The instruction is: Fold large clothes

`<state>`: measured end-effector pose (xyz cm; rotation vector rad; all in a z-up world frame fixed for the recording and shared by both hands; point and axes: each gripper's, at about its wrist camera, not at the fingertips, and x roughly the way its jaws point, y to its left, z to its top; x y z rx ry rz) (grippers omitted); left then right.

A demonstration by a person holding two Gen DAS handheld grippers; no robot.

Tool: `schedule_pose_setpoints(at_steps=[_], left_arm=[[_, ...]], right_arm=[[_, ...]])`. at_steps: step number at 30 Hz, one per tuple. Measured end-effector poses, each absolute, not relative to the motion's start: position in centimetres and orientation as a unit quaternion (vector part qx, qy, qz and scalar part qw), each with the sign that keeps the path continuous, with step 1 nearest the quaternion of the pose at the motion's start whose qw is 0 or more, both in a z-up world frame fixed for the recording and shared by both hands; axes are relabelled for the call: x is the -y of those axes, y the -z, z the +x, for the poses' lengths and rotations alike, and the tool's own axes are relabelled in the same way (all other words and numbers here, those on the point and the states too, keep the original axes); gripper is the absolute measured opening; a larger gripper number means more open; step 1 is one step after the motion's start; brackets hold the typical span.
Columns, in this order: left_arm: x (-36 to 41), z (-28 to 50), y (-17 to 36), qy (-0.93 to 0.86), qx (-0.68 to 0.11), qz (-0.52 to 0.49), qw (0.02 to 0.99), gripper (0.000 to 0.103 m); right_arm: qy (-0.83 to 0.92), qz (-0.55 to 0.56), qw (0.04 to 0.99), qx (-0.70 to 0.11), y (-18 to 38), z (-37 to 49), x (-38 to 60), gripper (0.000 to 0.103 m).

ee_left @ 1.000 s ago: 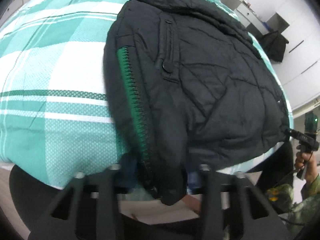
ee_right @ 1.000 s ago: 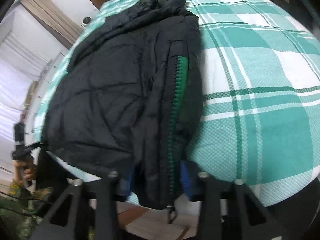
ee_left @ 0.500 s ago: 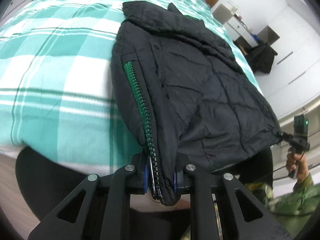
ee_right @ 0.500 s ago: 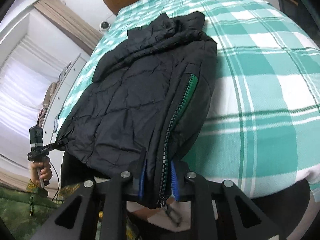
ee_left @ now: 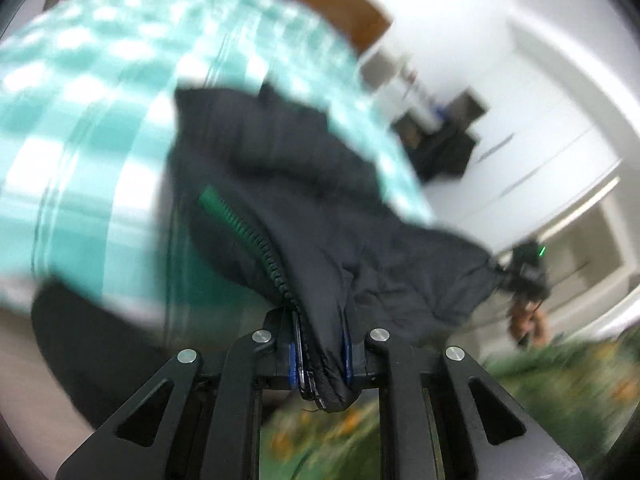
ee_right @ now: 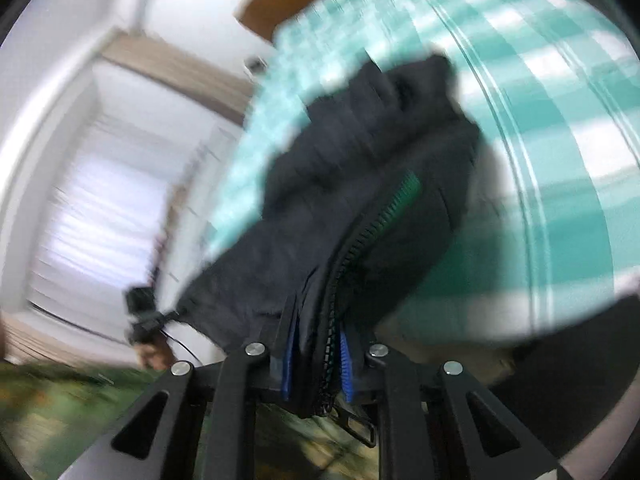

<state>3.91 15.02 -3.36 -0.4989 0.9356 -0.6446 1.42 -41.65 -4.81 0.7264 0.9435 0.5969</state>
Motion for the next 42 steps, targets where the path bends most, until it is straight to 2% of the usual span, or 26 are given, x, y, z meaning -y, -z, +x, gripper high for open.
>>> schedule_pose_setpoints(at_steps=[3,7,10,13,16,17,18,19,20,21,24,28,29,30,31,32,33,35,38,42], left_arm=[[-14.5,10.2,0.8,0.305,-0.393,-0.247,0.831,0.015],[-12.1,20.8,0.0,0.286,-0.369,-0.253,0.847,0.016],[-9.5,27.9,1.7,0.257,-0.396,-0.227,0.852,0.023],[-8.0,33.6,5.1,0.233,-0.454,-0.21,0.834,0.035],[-9.0,34.9,8.4,0.232,-0.499,-0.272,0.789,0.046],[-9.7,34.9,8.8,0.239,-0.502,-0.292,0.778,0.053],[-10.3,34.5,8.9,0.243,-0.497,-0.3,0.777,0.07],[-10.9,33.8,8.6,0.24,-0.49,-0.295,0.785,0.079],[-11.5,33.1,8.2,0.233,-0.48,-0.282,0.797,0.091],[-12.0,32.6,7.9,0.224,-0.471,-0.267,0.81,0.095],[-12.3,32.5,8.8,0.212,-0.475,-0.237,0.821,0.098],[-9.4,34.5,12.2,0.167,-0.526,-0.139,0.822,0.097],[-8.4,35.1,13.3,0.152,-0.538,-0.114,0.821,0.095],[-7.7,35.4,14.4,0.143,-0.55,-0.098,0.817,0.078],[-7.2,35.6,15.5,0.147,-0.555,-0.099,0.812,0.065],[-7.0,35.5,15.8,0.139,-0.555,-0.099,0.814,0.049],[-7.0,34.8,15.4,0.124,-0.543,-0.096,0.825,0.028],[-7.7,33.2,13.5,0.119,-0.52,-0.101,0.84,0.014],[-9.2,31.5,10.5,0.14,-0.483,-0.134,0.854,0.011],[-8.4,32.5,7.6,0.118,-0.408,-0.134,0.896,0.011]], right_arm=[[-0.288,0.338,0.807,-0.388,2.8,6.1,42.8,0.018],[-0.289,0.322,0.824,-0.364,2.7,14.3,43.1,0.018],[-0.258,0.341,0.826,-0.367,4.9,20.9,43.0,0.018],[-0.216,0.384,0.811,-0.386,9.1,26.7,44.1,0.02],[-0.178,0.427,0.778,-0.426,13.7,30.0,45.1,0.038],[-0.174,0.444,0.77,-0.423,14.6,30.0,45.4,0.06],[-0.176,0.462,0.767,-0.41,15.1,29.7,45.7,0.096],[-0.182,0.472,0.767,-0.394,15.1,29.4,46.0,0.102],[-0.191,0.473,0.77,-0.383,15.0,29.3,46.2,0.103],[-0.202,0.463,0.774,-0.381,14.8,29.4,46.2,0.103],[-0.171,0.355,0.828,-0.4,13.2,30.2,45.1,0.103],[-0.13,0.181,0.862,-0.456,13.6,33.8,40.5,0.103],[-0.126,0.156,0.862,-0.465,14.0,34.5,39.5,0.103],[-0.122,0.137,0.86,-0.476,14.7,35.4,38.5,0.103],[-0.125,0.128,0.853,-0.49,15.7,36.1,37.5,0.102],[-0.126,0.117,0.848,-0.501,16.1,35.9,36.8,0.083],[-0.12,0.095,0.85,-0.505,16.1,35.7,35.8,0.046],[-0.096,0.045,0.871,-0.48,14.5,34.1,34.6,0.019],[-0.1,0.035,0.9,-0.424,10.1,32.1,34.8,0.016],[-0.078,0.041,0.929,-0.36,5.9,34.2,35.4,0.016]])
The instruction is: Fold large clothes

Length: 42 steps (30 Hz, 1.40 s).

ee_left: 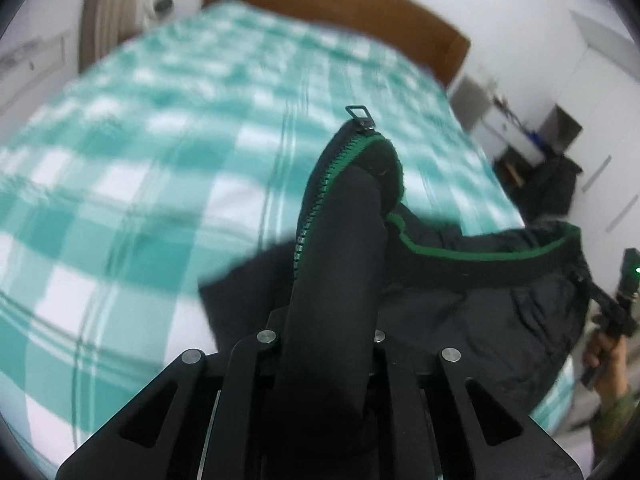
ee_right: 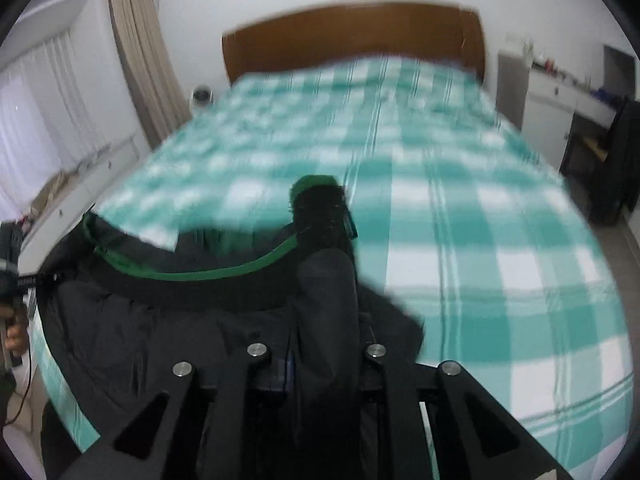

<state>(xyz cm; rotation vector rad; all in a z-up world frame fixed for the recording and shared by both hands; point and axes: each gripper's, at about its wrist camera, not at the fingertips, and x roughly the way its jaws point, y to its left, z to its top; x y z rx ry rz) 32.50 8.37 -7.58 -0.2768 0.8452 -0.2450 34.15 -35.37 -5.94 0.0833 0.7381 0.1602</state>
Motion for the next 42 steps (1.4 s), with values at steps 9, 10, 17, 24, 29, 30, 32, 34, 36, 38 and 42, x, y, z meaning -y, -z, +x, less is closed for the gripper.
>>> schedule_pose_setpoints(at_steps=[9,10,17,24,29,30,32,34,36,38,42], left_arm=[[-8.2,40.5,19.8,0.024,-0.45,-0.199,0.87,0.059],[-8.8,40.6,20.4,0.027,-0.441,-0.218,0.87,0.06],[-9.1,40.2,21.7,0.038,-0.42,-0.221,0.879,0.063],[-8.9,40.3,22.2,0.04,-0.416,-0.221,0.881,0.064],[-9.2,40.5,22.6,0.051,-0.408,-0.237,0.88,0.064],[-9.3,40.4,22.7,0.052,-0.407,-0.239,0.88,0.064],[-9.5,40.4,22.9,0.056,-0.405,-0.244,0.88,0.064],[-9.6,40.4,23.0,0.058,-0.404,-0.248,0.879,0.064],[-9.7,40.3,23.0,0.06,-0.403,-0.25,0.878,0.064],[-9.7,40.4,23.0,0.06,-0.403,-0.251,0.878,0.064],[-9.8,40.3,23.1,0.062,-0.402,-0.254,0.878,0.064]], right_arm=[[0.017,0.123,0.882,-0.455,20.8,42.2,37.8,0.036],[0.017,0.148,0.889,-0.433,21.5,42.0,38.5,0.037],[0.016,0.167,0.896,-0.411,23.4,42.0,38.9,0.041],[0.012,0.178,0.898,-0.402,23.6,41.8,38.7,0.041],[0.008,0.185,0.899,-0.398,23.8,41.8,38.9,0.041],[0.008,0.186,0.899,-0.397,23.9,41.8,38.9,0.041],[0.008,0.185,0.899,-0.397,23.9,41.8,38.8,0.041],[0.008,0.186,0.899,-0.397,23.9,41.8,38.9,0.041],[0.007,0.187,0.899,-0.396,23.9,41.8,38.8,0.041],[0.007,0.189,0.899,-0.396,23.9,41.8,38.9,0.041],[0.005,0.193,0.899,-0.394,24.0,41.8,39.0,0.041]])
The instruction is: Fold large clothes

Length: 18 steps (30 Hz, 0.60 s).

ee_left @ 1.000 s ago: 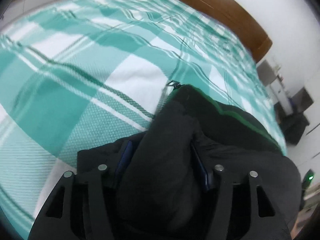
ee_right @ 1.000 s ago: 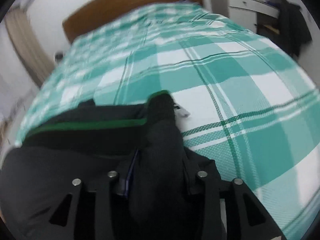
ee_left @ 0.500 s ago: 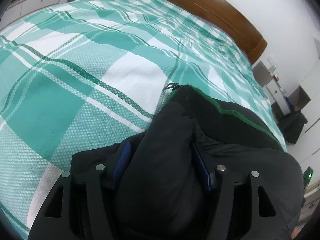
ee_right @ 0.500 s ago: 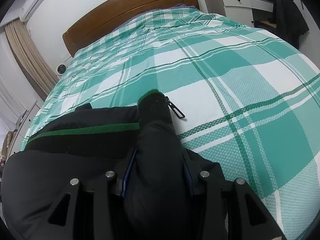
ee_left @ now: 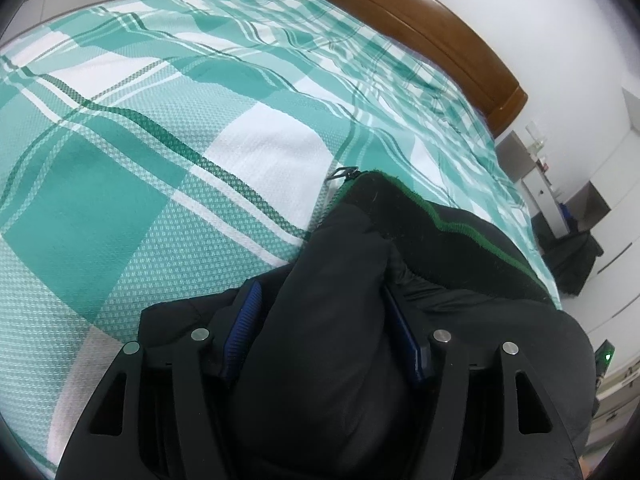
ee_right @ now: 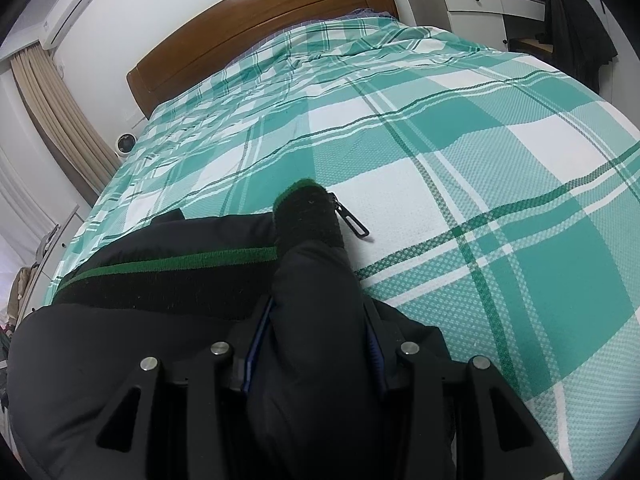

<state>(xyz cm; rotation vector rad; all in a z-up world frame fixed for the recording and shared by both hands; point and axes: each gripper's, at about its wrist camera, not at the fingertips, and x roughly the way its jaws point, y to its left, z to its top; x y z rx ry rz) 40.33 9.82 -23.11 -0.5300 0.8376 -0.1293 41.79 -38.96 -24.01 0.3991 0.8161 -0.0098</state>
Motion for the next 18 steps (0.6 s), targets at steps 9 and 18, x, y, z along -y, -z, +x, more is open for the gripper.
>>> schedule_pose_setpoints(at_steps=[9,18], left_arm=[[-9.93,40.34,23.17,0.063,-0.401,-0.255,0.878,0.064],[-9.99,40.3,23.21,0.064,-0.401,-0.257,0.877,0.064]], right_arm=[[0.002,0.199,0.898,-0.392,24.14,41.77,39.19,0.041],[0.001,0.2,0.898,-0.392,24.15,41.75,39.25,0.041]])
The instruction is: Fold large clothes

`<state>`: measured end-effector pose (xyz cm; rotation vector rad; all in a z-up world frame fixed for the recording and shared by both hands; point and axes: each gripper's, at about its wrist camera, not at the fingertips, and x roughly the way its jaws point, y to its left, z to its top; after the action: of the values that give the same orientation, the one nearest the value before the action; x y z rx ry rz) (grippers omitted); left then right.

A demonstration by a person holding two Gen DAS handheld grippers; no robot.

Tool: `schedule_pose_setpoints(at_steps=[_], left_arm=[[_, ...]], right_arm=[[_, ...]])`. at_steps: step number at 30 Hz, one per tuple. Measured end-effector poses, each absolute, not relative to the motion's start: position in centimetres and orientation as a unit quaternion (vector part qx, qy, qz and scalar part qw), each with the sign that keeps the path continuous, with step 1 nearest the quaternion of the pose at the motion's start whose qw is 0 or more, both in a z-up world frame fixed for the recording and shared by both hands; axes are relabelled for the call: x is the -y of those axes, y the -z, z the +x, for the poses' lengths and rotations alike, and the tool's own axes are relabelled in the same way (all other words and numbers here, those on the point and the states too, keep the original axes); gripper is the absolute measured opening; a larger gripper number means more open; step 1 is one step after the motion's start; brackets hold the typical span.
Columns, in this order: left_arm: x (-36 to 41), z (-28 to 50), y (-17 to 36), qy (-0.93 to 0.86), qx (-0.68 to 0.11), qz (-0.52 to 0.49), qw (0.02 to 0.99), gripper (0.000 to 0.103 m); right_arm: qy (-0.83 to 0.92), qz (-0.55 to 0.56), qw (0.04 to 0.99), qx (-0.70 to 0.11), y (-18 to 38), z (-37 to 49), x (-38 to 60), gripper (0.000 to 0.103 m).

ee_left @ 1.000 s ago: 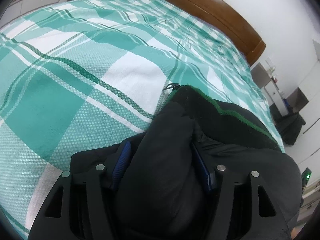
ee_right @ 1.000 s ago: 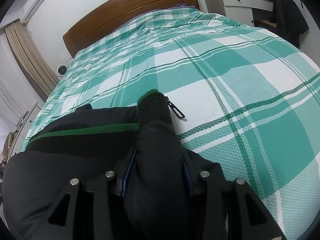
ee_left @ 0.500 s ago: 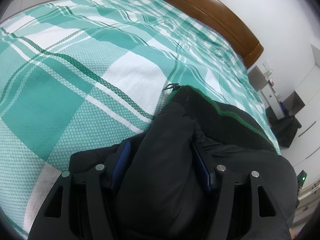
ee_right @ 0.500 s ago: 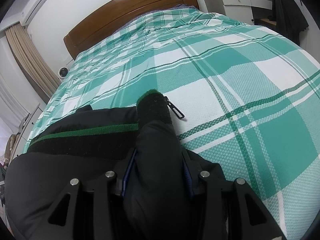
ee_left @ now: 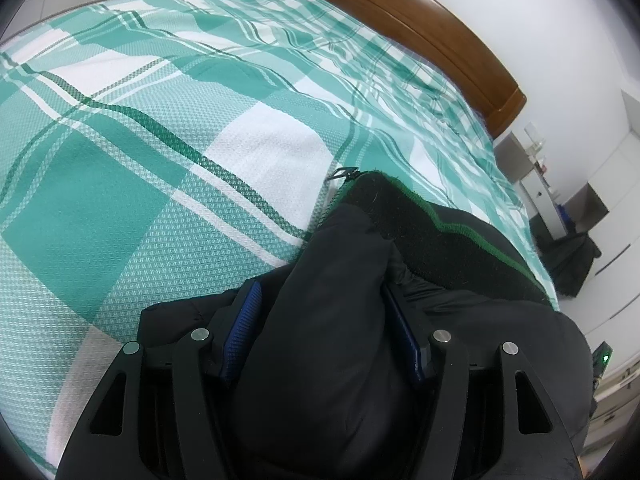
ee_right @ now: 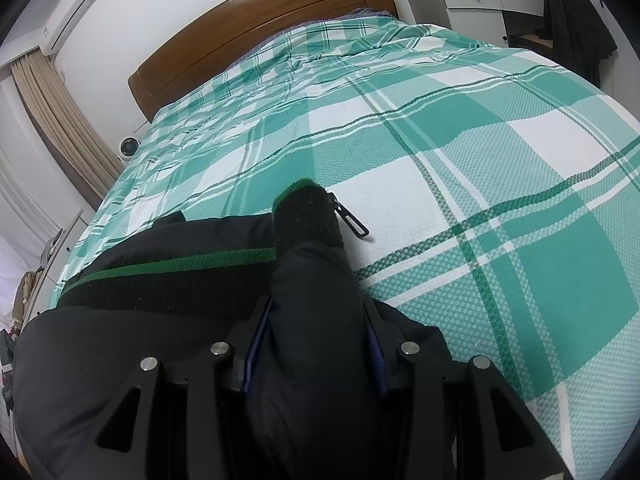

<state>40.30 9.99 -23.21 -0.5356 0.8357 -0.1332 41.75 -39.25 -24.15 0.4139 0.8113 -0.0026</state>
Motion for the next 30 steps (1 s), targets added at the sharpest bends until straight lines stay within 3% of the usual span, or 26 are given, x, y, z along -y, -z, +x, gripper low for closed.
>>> schedule_pose_setpoints(at_steps=[30], left_arm=[[-10.17,40.32,23.35,0.069,-0.398,-0.264,0.876,0.064]], right_arm=[[0.0,0.205,0.898,-0.39,24.19,41.63,39.2,0.041]])
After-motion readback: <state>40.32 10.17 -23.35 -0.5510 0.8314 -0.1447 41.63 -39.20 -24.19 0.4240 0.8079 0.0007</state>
